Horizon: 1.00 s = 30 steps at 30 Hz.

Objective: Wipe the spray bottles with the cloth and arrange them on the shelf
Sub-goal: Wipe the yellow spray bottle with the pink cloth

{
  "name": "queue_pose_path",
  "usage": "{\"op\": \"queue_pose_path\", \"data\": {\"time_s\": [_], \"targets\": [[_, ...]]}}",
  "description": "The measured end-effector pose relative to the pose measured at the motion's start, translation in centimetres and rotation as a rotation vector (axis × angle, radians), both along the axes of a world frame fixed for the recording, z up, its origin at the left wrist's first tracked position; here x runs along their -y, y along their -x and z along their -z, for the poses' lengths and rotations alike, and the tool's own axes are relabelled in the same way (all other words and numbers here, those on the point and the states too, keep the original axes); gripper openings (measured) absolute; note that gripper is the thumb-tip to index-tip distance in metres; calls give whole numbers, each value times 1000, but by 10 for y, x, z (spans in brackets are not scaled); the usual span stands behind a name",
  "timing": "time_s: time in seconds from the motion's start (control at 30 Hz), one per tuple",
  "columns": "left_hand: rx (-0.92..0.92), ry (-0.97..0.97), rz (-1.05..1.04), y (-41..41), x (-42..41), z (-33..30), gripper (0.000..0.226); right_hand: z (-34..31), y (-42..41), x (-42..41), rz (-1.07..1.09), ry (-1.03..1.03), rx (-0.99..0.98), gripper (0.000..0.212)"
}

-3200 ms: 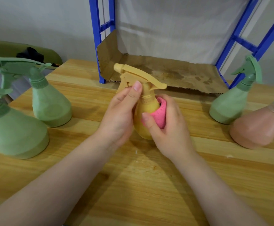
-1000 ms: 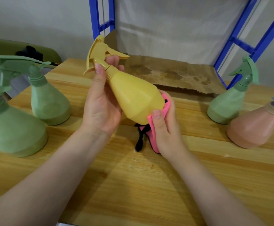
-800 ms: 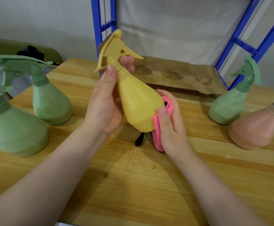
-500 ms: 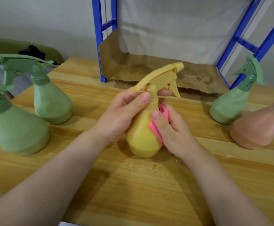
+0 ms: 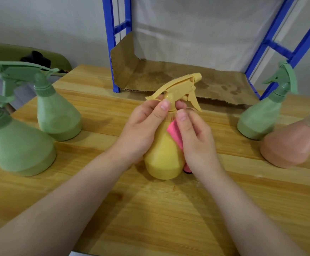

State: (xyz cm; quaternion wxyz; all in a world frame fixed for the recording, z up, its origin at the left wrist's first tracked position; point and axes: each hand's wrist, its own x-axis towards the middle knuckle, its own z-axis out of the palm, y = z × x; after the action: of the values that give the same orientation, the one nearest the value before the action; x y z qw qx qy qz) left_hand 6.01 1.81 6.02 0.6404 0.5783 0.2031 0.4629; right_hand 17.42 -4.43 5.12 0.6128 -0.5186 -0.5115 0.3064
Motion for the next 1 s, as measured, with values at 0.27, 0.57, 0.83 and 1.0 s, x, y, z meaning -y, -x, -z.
{"op": "queue_pose_path", "data": {"time_s": [0.27,0.57,0.83,1.0], "targets": [[81,5,-72,1,6,-5,26,2,-8,-3,-113,184,65,52],[186,-11,-188,1,5,-4,34,-3,-5,-6,-106,480,-204,37],[283,-197,-174,3,9,-3,30,-2,-6,-5,-159,643,-504,54],[270,-317,-43,6,9,-7,23,-9,-12,-2,-174,792,-458,54]]}}
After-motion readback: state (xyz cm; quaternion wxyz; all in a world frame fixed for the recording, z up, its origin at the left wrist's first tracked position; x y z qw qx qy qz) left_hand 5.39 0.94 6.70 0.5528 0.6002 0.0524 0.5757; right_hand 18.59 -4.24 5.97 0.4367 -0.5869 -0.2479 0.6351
